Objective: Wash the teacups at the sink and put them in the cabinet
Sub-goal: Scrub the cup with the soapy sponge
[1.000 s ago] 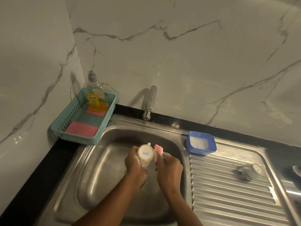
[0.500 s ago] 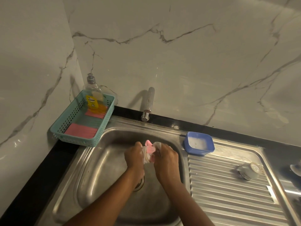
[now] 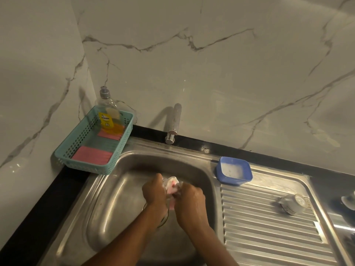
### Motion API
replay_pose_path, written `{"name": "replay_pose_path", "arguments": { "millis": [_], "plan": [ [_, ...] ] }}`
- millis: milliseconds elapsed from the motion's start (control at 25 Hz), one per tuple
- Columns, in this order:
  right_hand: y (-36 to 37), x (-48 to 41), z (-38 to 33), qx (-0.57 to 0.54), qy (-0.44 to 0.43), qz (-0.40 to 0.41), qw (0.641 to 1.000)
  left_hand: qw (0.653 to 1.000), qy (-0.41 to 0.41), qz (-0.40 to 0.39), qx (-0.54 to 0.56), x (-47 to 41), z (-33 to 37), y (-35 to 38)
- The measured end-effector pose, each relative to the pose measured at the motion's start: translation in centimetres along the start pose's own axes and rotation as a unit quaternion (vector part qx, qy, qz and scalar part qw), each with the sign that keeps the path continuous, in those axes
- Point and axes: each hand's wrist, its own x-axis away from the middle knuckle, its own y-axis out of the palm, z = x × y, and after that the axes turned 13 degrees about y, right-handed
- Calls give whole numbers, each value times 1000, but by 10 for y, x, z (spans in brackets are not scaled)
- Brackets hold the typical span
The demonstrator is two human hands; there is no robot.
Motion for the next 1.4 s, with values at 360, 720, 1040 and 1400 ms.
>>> {"name": "replay_pose_path", "arguments": {
  "millis": [360,720,1040,1400],
  "plan": [
    [20,-7,12,-183,222,3,958,999,19,-28,3,-7,-10,-7],
    [3,-17,33,-500,367,-121,775,935,192,-271,-127,1,-14,-29],
    [-14,-25,30,41,-112,-22,993,735,387,-399,-389,-10,4,-33],
    [-13,-17,37,79,-165,-138,973,589,372,-511,-505,-20,49,-22]
  ]
}}
